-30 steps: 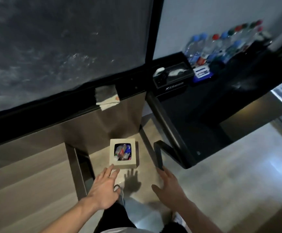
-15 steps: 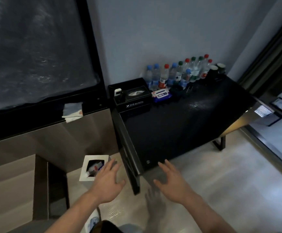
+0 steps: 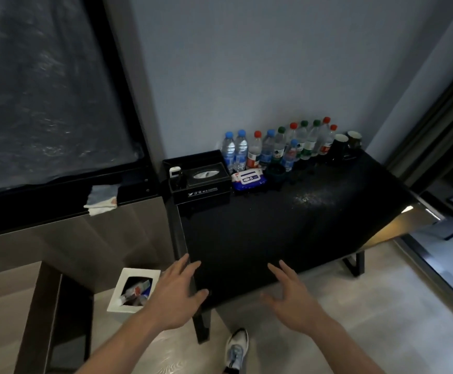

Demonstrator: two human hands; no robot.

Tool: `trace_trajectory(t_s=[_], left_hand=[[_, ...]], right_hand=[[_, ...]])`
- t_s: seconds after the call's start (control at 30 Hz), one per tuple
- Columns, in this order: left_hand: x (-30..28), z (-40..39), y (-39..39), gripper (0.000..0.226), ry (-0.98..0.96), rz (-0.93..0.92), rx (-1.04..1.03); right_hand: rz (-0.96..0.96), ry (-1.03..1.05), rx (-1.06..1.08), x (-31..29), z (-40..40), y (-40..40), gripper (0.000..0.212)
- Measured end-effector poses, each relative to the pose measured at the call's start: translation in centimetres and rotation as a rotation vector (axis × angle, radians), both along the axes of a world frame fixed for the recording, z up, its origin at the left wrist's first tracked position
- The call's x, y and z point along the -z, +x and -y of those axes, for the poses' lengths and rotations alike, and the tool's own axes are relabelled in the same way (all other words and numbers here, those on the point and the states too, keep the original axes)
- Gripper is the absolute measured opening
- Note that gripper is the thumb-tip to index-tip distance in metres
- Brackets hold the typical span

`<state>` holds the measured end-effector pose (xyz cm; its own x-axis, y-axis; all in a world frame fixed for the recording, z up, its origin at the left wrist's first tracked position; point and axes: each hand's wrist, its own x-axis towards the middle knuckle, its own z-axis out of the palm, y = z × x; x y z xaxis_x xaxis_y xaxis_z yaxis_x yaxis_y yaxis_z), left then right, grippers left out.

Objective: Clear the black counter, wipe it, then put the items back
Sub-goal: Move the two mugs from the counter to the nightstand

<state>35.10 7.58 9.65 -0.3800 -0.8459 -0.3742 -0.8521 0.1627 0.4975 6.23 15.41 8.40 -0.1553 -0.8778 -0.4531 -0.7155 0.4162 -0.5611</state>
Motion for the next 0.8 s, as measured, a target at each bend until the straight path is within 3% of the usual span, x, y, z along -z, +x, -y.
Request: trace_trajectory(t_s=[0.27,0.5,0.8], left_hand=[[1.7,7.2,-10.8,0.075,0.052,-0.022,0.046],[0.2,14.5,-22.4,0.075,0.093,-0.025,0.238],[-0.1,20.5,-37.6,0.075,0.041,-0.034,0.302]], right_hand=[[-0.147,-0.001,0.064,-1.2,7.0,-9.5,0.081],[-0.152,-0.03,0.168,-2.6,11.6,-19.5,0.077],[-0.144,-0.016,0.175,-1.8,16.0,-35.4,0.079]])
